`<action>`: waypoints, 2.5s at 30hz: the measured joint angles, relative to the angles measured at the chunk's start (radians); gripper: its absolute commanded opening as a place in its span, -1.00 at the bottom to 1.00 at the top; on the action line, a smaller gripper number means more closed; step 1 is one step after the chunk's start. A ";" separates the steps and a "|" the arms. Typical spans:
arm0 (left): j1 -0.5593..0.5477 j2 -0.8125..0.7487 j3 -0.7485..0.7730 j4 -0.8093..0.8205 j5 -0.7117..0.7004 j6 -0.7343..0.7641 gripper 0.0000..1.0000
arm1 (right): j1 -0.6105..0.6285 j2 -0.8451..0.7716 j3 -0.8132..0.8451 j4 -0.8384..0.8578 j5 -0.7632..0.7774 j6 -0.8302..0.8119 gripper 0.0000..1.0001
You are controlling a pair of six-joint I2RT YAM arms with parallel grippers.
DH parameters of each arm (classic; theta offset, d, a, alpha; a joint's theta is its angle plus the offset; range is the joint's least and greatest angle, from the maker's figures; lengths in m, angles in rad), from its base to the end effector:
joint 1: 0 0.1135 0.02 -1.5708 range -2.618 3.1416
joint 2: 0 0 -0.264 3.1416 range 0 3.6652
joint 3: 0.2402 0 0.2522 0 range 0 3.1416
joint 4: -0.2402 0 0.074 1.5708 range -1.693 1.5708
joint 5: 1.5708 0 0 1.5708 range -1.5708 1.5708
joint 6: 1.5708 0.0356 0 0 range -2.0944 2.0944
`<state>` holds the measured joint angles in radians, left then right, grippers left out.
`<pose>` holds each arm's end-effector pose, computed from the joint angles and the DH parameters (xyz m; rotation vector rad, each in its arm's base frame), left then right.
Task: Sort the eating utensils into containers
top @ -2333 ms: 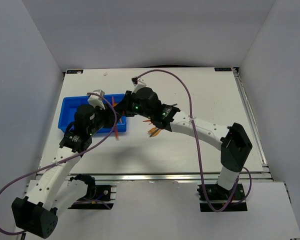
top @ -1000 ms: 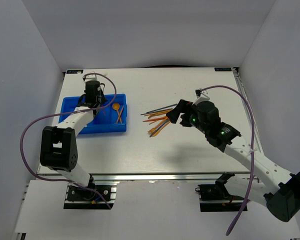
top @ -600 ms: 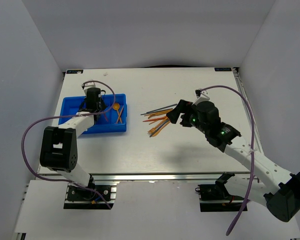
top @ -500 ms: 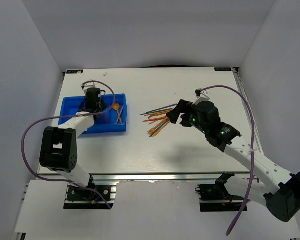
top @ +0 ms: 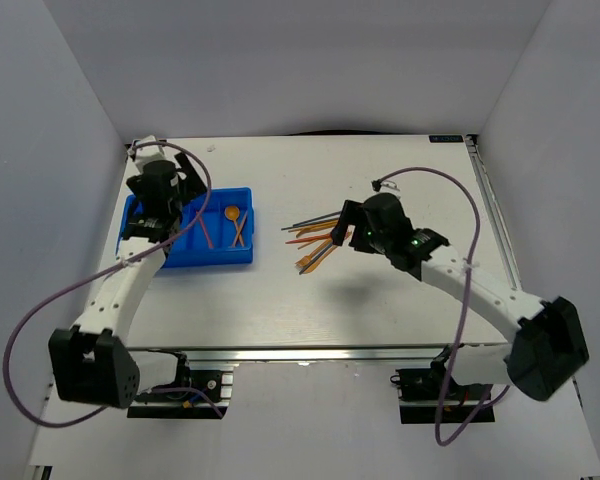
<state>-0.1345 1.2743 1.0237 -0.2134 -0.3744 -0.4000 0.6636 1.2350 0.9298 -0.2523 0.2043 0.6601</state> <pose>0.2900 -0.0261 0.3154 -0.4935 1.9388 0.0388 0.2227 0.1650 0.2888 0.1194 2.1649 0.5633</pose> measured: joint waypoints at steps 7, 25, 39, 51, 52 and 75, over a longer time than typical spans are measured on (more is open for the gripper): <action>0.000 -0.349 -0.086 -0.090 0.010 0.039 0.96 | 0.013 0.264 0.098 -0.108 0.165 0.094 0.26; -0.034 -0.509 -0.317 -0.148 0.089 0.078 0.96 | 0.059 0.742 0.444 -0.261 0.298 0.268 -0.51; -0.042 -0.516 -0.317 -0.148 0.106 0.078 0.96 | 0.055 0.806 0.499 -0.292 0.315 0.315 -0.89; -0.045 -0.478 -0.322 -0.099 0.311 0.015 0.96 | 0.050 0.524 0.149 -0.226 0.260 0.361 -1.00; -0.047 -0.467 -0.342 -0.053 0.368 -0.018 0.96 | 0.050 0.492 0.127 -0.219 0.249 0.349 -1.00; -0.646 -0.061 -0.422 0.509 0.580 -0.320 0.25 | 0.231 -0.033 -0.048 0.121 0.083 0.187 -1.00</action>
<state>-0.7807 1.2133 0.6022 0.2951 0.2058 -0.7200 0.8944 1.2022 0.8822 -0.1314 0.2874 0.8471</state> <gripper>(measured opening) 0.662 0.023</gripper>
